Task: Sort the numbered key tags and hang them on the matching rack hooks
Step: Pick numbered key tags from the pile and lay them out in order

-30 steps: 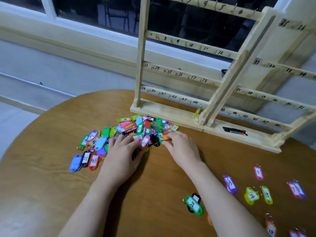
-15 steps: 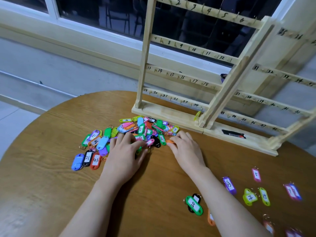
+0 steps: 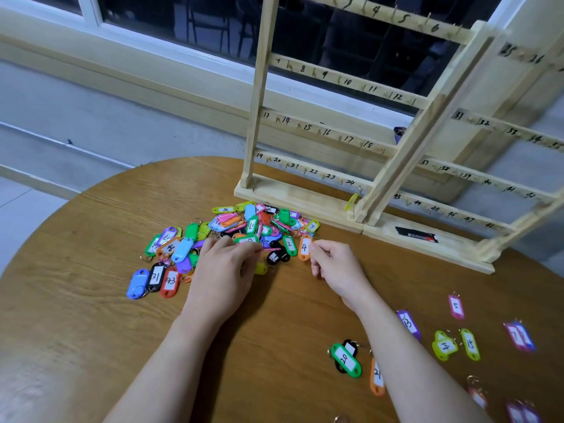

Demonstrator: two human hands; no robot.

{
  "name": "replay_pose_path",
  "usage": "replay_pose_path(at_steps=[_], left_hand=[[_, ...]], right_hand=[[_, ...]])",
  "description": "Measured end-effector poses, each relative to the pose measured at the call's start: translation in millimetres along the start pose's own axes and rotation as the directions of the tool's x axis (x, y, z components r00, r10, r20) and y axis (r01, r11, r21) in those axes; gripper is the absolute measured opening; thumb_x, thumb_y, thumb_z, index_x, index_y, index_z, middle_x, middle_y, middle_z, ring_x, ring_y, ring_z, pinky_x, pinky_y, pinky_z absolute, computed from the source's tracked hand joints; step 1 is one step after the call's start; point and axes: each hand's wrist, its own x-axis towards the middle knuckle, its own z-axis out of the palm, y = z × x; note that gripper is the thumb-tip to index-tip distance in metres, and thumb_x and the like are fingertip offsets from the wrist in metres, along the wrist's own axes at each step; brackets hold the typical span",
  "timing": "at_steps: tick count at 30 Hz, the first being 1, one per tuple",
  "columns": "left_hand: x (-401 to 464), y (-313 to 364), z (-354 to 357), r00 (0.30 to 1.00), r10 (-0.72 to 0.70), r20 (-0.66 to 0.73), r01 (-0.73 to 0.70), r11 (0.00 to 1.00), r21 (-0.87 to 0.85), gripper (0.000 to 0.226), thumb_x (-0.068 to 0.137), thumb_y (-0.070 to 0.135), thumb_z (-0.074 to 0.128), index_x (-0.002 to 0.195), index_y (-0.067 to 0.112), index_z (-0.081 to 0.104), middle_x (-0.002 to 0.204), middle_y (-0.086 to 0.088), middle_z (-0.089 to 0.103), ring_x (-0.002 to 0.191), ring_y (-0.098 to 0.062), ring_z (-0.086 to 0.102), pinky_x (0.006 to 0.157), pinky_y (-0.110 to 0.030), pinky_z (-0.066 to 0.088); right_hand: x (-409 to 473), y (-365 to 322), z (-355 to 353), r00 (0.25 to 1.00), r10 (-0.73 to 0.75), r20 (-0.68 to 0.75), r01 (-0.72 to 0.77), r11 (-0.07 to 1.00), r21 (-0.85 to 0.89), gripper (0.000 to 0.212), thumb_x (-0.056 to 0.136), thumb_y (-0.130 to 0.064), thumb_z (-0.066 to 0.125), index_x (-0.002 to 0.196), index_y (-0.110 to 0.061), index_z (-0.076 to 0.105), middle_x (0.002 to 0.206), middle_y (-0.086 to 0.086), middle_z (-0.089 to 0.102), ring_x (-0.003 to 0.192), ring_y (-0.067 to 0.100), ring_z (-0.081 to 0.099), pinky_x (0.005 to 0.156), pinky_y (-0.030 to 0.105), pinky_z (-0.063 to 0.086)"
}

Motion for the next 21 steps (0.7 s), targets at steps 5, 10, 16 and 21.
replay_pose_path(at_steps=[5, 10, 16, 21], left_hand=[[-1.9, -3.3, 1.6, 0.989, -0.069, 0.131, 0.092, 0.979, -0.180, 0.017, 0.093, 0.025, 0.069, 0.109, 0.027, 0.076, 0.087, 0.007, 0.056, 0.086, -0.012, 0.055, 0.079, -0.030, 0.047], [0.2, -1.8, -3.8, 0.985, -0.096, 0.144, 0.138, 0.938, -0.319, 0.017, 0.094, 0.039, 0.067, 0.106, 0.030, 0.076, 0.098, 0.013, 0.066, 0.097, -0.001, 0.061, 0.087, -0.026, 0.049], [0.6, -6.5, -1.6, 0.974, -0.146, 0.173, 0.200, 0.911, -0.360, 0.018, 0.090, 0.019, 0.073, 0.101, 0.032, 0.078, 0.099, 0.013, 0.071, 0.097, -0.003, 0.066, 0.089, -0.033, 0.053], [1.6, -0.2, -2.0, 0.963, -0.201, 0.178, 0.261, 0.857, -0.444, 0.012, 0.091, 0.014, 0.073, 0.096, 0.024, 0.076, 0.095, 0.017, 0.074, 0.095, 0.001, 0.068, 0.087, -0.024, 0.053]], right_hand=[[1.9, 7.0, -4.7, 1.000, 0.011, 0.025, -0.012, 0.999, 0.047, 0.040, 0.104, -0.018, 0.048, 0.067, -0.014, 0.060, 0.060, 0.000, 0.062, 0.059, 0.009, 0.054, 0.064, 0.023, 0.044], [-0.1, 5.9, -2.2, 1.000, 0.008, -0.001, -0.008, 0.998, 0.060, 0.035, 0.101, -0.015, 0.053, 0.068, -0.019, 0.064, 0.062, 0.000, 0.063, 0.057, 0.004, 0.055, 0.058, 0.014, 0.045], [-2.3, 5.9, 1.7, 1.000, 0.004, -0.027, -0.002, 0.999, 0.054, 0.027, 0.100, -0.018, 0.057, 0.075, -0.020, 0.068, 0.063, -0.001, 0.063, 0.058, 0.001, 0.055, 0.064, 0.020, 0.048], [-5.8, 5.9, 2.9, 0.999, -0.029, -0.036, 0.031, 0.997, 0.067, 0.027, 0.100, -0.021, 0.061, 0.074, -0.020, 0.066, 0.063, -0.003, 0.062, 0.058, 0.000, 0.055, 0.064, 0.022, 0.047]])
